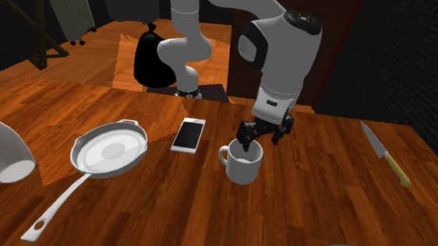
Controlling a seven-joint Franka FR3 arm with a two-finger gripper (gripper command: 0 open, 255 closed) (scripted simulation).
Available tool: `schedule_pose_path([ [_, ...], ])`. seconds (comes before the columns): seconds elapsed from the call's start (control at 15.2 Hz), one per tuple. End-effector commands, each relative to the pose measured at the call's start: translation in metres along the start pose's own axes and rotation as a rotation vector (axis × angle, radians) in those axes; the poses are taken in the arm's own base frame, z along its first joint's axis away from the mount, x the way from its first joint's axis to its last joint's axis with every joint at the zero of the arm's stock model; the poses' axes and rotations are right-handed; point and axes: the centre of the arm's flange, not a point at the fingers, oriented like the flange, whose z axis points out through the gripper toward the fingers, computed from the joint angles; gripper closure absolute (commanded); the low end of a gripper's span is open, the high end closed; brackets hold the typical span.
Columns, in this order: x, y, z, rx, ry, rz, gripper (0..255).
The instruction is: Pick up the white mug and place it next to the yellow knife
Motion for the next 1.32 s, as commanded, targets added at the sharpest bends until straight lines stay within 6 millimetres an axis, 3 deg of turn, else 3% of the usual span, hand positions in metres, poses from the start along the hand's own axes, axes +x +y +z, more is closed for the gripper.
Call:
schedule_pose_path([
  [0.0,0.002,0.0,0.01,0.0,0.001,-0.001,0],
  [0.33,0.002,0.0,0.034,0.0,0.001,-0.001,0],
  [0.79,0.003,0.0,0.034,0.0,0.001,-0.001,0],
  [0.86,0.003,0.0,0.034,0.0,0.001,-0.001,255],
  [1.25,0.003,0.0,0.034,0.0,0.001,-0.001,255],
])
